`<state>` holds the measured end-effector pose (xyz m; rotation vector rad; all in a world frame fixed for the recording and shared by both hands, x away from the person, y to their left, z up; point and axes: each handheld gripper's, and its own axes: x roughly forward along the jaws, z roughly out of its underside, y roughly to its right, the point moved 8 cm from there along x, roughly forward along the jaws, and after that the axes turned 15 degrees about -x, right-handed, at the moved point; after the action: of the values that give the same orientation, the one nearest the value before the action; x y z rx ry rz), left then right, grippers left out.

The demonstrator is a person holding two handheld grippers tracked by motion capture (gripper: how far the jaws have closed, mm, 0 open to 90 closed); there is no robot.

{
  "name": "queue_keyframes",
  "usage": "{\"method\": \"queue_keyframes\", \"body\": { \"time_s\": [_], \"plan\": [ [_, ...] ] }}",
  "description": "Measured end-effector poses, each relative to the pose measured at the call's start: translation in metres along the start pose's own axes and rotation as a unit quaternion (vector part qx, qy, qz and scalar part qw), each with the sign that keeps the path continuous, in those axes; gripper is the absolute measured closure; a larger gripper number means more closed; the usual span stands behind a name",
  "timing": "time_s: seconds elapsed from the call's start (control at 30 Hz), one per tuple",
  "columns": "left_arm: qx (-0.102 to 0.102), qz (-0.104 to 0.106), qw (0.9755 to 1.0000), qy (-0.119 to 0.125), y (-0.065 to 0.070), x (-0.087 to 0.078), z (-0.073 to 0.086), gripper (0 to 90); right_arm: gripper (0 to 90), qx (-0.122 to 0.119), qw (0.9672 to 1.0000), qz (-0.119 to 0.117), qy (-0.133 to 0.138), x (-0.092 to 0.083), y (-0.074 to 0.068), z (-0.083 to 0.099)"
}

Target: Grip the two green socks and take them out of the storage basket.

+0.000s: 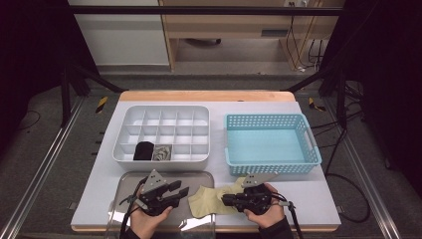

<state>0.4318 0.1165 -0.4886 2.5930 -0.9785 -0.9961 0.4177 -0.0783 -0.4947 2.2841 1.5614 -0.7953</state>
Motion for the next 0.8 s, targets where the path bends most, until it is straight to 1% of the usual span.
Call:
{"method": "queue_keyframes", "body": {
  "time_s": [0.03, 0.1, 0.17, 0.23, 0.3, 0.4, 0.47, 0.5, 0.6, 0.63, 0.67, 0.73, 0.8],
  "plan": [
    [0.003, 0.001, 1.0000, -0.001, 0.001, 0.000, 0.000, 58.1, 83.5, -0.001, 1.0000, 0.003, -0.001, 0.000, 0.001, 0.000],
    [0.005, 0.001, 1.0000, -0.004, 0.003, 0.002, 0.001, 58.1, 82.2, 0.002, 0.9998, 0.022, -0.004, 0.003, 0.008, 0.003],
    [0.008, 0.001, 0.9999, -0.007, 0.003, 0.003, 0.002, 58.1, 80.9, 0.001, 0.9992, 0.034, -0.022, 0.008, 0.012, 0.011],
    [0.007, 0.001, 0.9999, -0.007, 0.002, 0.003, 0.003, 58.1, 78.5, 0.001, 0.9985, 0.040, -0.037, 0.014, 0.013, 0.017],
    [0.005, 0.000, 1.0000, -0.006, 0.001, 0.003, 0.003, 58.1, 76.5, 0.001, 0.9985, 0.040, -0.038, 0.017, 0.012, 0.018],
    [0.004, -0.001, 1.0000, -0.003, 0.000, 0.001, 0.002, 58.2, 72.5, -0.005, 0.9985, 0.051, -0.018, 0.008, 0.013, 0.013],
    [0.004, 0.000, 1.0000, -0.002, 0.001, 0.001, 0.002, 58.2, 69.9, -0.011, 0.9981, 0.061, -0.006, -0.002, 0.013, 0.012],
    [0.004, -0.001, 1.0000, -0.002, 0.001, 0.001, 0.002, 58.2, 70.1, -0.011, 0.9974, 0.072, 0.000, -0.008, 0.014, 0.014],
    [0.005, 0.000, 1.0000, -0.003, 0.002, 0.000, 0.002, 58.3, 70.1, -0.016, 0.9962, 0.086, 0.000, -0.019, 0.016, 0.022],
    [0.005, 0.000, 1.0000, -0.002, 0.002, 0.000, 0.002, 58.2, 70.0, -0.020, 0.9962, 0.085, -0.006, -0.022, 0.015, 0.028],
    [0.005, 0.000, 1.0000, -0.001, 0.002, 0.000, 0.002, 58.3, 69.7, -0.022, 0.9961, 0.086, -0.006, -0.023, 0.014, 0.031],
    [0.005, 0.000, 1.0000, 0.000, 0.002, -0.001, 0.001, 58.2, 68.2, -0.026, 0.9963, 0.082, -0.011, -0.027, 0.011, 0.043],
    [0.006, 0.000, 1.0000, 0.000, 0.002, -0.001, 0.001, 58.2, 67.0, -0.031, 0.9961, 0.082, -0.015, -0.028, 0.010, 0.051]
  ]
}}
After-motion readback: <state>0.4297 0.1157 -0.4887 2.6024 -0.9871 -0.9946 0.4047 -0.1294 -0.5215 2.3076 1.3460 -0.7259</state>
